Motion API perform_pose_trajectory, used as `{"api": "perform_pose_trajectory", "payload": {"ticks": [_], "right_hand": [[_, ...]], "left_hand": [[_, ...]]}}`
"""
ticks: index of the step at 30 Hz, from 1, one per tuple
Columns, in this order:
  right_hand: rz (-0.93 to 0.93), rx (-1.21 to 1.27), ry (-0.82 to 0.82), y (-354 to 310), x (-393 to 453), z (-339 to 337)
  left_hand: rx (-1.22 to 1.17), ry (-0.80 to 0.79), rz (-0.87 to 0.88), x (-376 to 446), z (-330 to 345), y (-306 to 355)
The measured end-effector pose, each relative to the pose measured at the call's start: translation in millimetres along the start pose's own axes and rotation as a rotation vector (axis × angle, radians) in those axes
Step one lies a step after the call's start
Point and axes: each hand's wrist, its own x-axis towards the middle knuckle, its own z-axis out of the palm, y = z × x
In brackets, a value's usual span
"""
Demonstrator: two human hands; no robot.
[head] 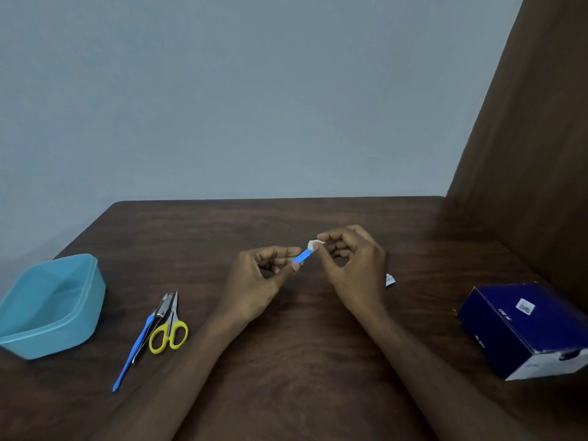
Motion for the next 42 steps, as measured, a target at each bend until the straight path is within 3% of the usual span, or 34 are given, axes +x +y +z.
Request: {"api": "perform_pose_trajectory", "payload": {"ticks": [6,24,32,37,42], "right_hand": [[-0.236,-0.096,-0.090,-1,-5,3],[-0.188,-0.118,-0.146,0,-5,3],[-0.186,-0.088,0.012,-5,3,-7],[-0.247,-0.127,-0.206,-1,-4,2],[-0.144,-0.136,-0.026,5,6,-7]], "left_hand": [[-0.074,-0.008,-0.040,-2,1,4],[0.032,0.013,-0.015,-4,2,8],[0.018,0.046,-0.051,-3,2,8],[-0.011,0.046,-0.071,-3,0,9],[0.010,0.044,-0.096,-4,1,9]]}}
